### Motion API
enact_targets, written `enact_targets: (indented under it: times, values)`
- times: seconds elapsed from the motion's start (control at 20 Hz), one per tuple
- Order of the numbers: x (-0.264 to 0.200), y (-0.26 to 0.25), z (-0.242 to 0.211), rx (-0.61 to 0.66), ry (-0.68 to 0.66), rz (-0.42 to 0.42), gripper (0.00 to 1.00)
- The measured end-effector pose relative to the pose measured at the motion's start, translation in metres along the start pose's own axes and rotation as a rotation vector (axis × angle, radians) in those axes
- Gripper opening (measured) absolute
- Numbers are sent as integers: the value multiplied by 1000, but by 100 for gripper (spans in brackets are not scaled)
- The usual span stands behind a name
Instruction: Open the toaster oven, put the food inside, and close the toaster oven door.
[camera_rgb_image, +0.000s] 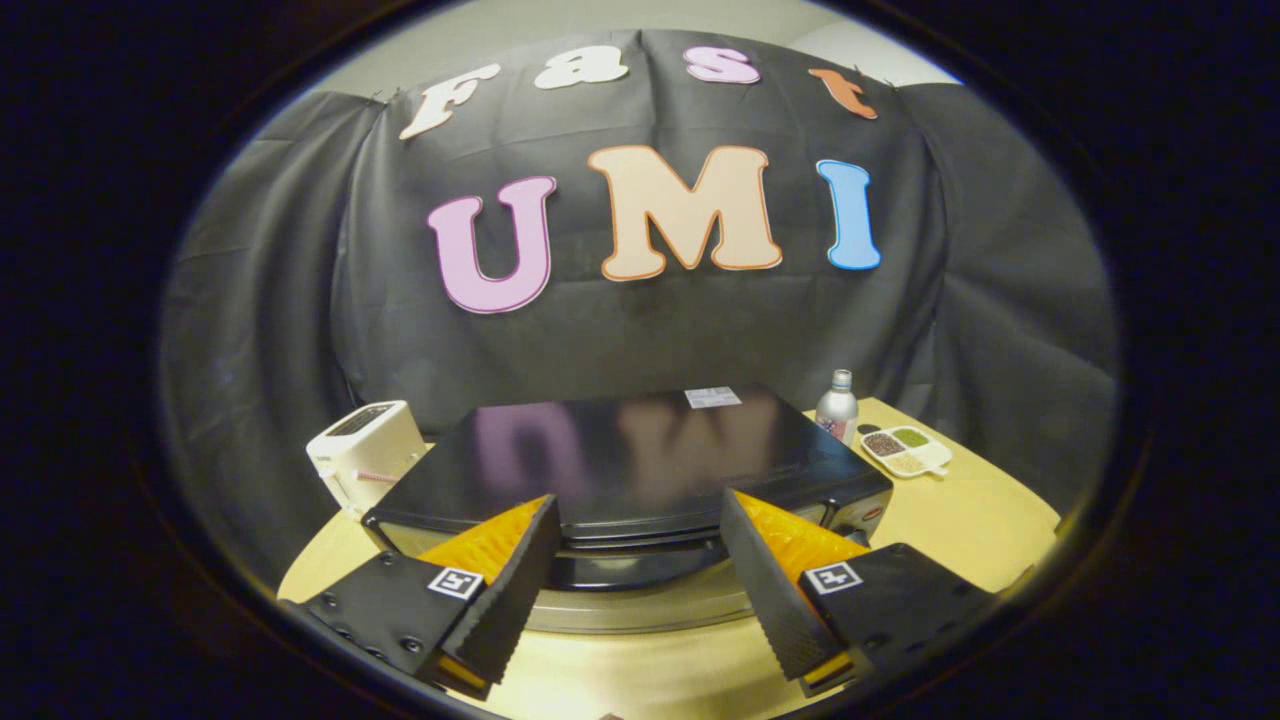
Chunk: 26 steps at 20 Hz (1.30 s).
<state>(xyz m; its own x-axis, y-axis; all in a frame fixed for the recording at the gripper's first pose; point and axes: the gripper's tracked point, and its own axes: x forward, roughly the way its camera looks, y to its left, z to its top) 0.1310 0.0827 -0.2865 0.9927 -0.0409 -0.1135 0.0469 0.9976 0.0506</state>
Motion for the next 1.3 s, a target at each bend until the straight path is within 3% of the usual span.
enact_targets:
  times: [0.6,0.95,1.15,1.3]
  values:
    - [-30,-7,-12,-17,-58,1,100]
    - [-70,-14,-36,-11,18,-23,100]
    - [-85,-27,-56,112,70,-50,99]
    - [-91,-25,-60,65,100,-41,98]
